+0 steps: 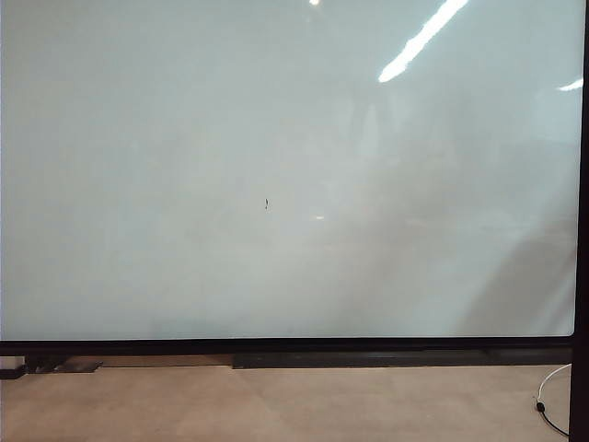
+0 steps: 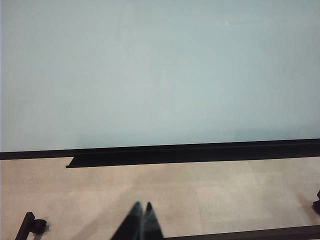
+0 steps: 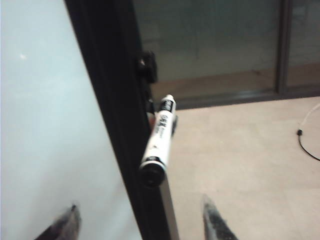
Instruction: Pick up the pen on the shelf to the right of the whiteboard and draw a rectangle.
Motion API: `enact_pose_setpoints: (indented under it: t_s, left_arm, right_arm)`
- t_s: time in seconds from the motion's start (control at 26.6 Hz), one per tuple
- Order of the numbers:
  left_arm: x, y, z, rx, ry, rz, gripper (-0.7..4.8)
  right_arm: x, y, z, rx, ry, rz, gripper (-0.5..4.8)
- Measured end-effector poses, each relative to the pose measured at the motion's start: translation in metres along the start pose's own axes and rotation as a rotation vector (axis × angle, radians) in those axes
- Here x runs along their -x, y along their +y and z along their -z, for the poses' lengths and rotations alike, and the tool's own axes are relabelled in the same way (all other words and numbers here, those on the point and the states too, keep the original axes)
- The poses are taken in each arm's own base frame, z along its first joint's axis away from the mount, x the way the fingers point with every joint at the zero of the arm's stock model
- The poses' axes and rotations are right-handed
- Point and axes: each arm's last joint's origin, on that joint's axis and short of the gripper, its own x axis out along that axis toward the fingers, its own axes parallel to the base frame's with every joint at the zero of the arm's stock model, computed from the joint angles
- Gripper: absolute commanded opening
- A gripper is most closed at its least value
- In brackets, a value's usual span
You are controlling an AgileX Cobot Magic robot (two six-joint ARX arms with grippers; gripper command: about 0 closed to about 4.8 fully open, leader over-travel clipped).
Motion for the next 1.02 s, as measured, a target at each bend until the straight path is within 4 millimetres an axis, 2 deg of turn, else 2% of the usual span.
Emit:
enact_pose_setpoints:
  t_s: [0.26, 0.56, 0.83, 1.02]
  left_arm:
    - [0.0, 0.0, 0.0, 0.0, 0.0, 0.0, -0.05]
    - [0.0, 0.0, 0.0, 0.0, 0.0, 0.0, -0.05]
    - [0.0, 0.0, 0.0, 0.0, 0.0, 0.0, -0.05]
    - [0.0, 0.0, 0.0, 0.0, 0.0, 0.0, -0.05]
  right_arm:
    - [-0.013, -0.009, -0.009, 0.077, 0.043, -0.002, 3.15]
    - [-0.031, -0.006, -0.016, 0.153, 0.064, -0.047, 3.15]
    - [-0.048, -0.007, -0.014, 0.153, 0.073, -0.071, 3.14]
    - [-0.053, -0.006, -0.011, 0.151, 0.077, -0.068, 3.05]
